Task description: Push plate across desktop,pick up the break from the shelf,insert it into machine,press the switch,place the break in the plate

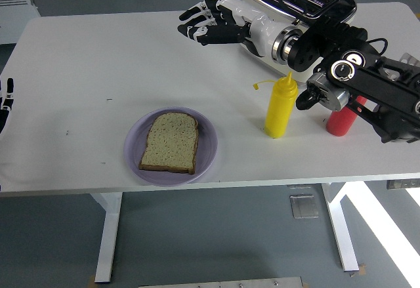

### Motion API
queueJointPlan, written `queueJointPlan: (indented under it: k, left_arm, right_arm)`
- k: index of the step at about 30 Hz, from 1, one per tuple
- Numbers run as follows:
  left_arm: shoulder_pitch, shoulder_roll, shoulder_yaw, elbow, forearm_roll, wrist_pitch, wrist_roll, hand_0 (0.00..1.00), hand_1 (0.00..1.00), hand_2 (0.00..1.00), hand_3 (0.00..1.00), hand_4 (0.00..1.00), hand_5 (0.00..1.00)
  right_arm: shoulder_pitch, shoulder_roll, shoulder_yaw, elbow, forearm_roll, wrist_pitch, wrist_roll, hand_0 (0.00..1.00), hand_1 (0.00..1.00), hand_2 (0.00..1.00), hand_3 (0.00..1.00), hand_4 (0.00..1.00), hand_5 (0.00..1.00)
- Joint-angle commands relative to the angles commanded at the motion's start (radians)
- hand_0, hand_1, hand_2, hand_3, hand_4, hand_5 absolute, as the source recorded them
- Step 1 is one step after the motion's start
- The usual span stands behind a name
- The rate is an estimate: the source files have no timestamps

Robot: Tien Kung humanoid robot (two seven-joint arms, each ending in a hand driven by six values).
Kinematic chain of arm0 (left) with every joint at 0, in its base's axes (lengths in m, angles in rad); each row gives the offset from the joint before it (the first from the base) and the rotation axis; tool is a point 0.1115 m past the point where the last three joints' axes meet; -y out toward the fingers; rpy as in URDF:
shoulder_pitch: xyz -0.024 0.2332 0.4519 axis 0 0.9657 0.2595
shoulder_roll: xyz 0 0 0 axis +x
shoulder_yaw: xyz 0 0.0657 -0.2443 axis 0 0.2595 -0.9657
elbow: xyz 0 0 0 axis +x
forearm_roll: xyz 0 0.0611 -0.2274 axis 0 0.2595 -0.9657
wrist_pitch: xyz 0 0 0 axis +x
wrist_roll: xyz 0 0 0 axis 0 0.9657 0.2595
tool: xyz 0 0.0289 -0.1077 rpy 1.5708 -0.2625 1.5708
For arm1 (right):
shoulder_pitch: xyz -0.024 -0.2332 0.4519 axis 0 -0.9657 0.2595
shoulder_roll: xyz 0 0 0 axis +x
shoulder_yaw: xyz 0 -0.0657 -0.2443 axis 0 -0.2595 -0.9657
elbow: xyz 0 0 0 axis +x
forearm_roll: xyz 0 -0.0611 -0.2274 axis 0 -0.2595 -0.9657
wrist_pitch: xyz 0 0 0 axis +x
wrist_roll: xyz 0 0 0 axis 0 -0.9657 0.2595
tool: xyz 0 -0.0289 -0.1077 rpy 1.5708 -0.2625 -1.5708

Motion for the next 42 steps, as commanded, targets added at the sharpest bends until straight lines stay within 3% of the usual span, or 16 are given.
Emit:
queueJointPlan:
  k: [5, 14, 25, 34, 42]
  left_arm:
    - [0.008, -0.002, -0.007, -0.021, -0.004, 0.001, 0.001, 0.762, 0.692, 0.644, 0.665, 0.659, 0.998]
    - [0.018, -0.004, -0.011, -0.052, -0.008, 0.001, 0.007, 0.762, 0.691, 0.644, 0.664, 0.657, 0.998]
    - [0.036, 0.000, -0.022, -0.087, -0.001, 0.001, 0.014, 0.761, 0.689, 0.643, 0.664, 0.655, 0.998]
    - [0.047, 0.004, -0.023, -0.143, 0.024, 0.004, 0.020, 0.761, 0.689, 0.643, 0.664, 0.655, 0.998]
    - [0.050, 0.006, -0.021, -0.176, 0.056, 0.005, 0.035, 0.762, 0.690, 0.644, 0.664, 0.653, 0.998]
  right_arm:
    - [-0.108, -0.048, 0.132, 0.056, 0.087, -0.035, 0.069, 0.661, 0.660, 0.659, 0.632, 0.687, 0.324]
    - [-0.250, -0.083, 0.359, 0.116, 0.227, -0.057, 0.169, 0.671, 0.663, 0.651, 0.625, 0.679, 0.310]
    - [-0.405, -0.117, 0.602, 0.127, 0.344, -0.065, 0.251, 0.688, 0.666, 0.647, 0.622, 0.660, 0.286]
    - [-0.556, -0.114, 0.708, 0.113, 0.500, -0.069, 0.368, 0.708, 0.671, 0.647, 0.619, 0.652, 0.281]
    - [-0.657, -0.076, 0.744, 0.100, 0.588, -0.048, 0.432, 0.724, 0.677, 0.647, 0.621, 0.650, 0.285]
